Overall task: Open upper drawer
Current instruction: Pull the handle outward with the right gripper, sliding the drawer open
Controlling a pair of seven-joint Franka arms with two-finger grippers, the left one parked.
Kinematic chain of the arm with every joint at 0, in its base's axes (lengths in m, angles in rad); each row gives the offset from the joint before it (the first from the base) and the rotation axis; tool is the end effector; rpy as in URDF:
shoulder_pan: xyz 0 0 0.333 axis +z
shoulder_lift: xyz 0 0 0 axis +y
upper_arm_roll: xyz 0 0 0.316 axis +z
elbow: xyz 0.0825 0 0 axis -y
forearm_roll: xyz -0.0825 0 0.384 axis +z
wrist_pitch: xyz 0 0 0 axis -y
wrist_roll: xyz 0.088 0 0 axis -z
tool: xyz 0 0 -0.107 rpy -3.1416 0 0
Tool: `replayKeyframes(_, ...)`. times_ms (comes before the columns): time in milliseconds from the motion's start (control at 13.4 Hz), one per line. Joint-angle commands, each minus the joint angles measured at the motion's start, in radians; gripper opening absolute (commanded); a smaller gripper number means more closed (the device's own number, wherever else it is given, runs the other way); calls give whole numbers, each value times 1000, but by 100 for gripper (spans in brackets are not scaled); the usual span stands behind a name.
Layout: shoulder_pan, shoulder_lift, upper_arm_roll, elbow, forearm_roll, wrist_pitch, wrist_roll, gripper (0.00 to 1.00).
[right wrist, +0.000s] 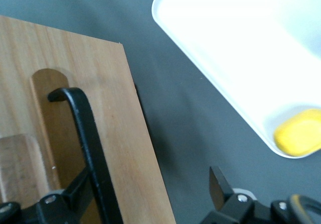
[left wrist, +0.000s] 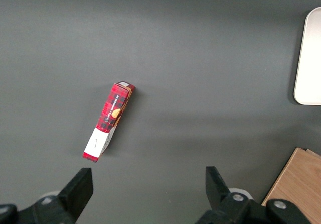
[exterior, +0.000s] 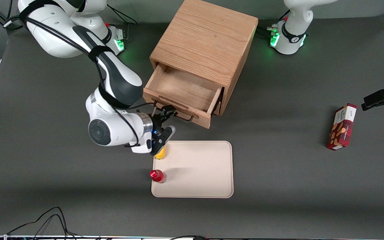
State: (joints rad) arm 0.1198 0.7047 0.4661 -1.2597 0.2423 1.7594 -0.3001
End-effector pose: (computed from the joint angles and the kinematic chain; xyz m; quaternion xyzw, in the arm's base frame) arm 0.6306 0.3442 0.3732 -0.8964 -0.3497 0.1020 0.2527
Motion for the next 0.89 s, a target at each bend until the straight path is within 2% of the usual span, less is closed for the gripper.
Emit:
replayKeyframes(0,11,41,-30,94,-17,-29,-13,100)
replayKeyframes(819,9,127,-84,278,-29,-32,-60,100)
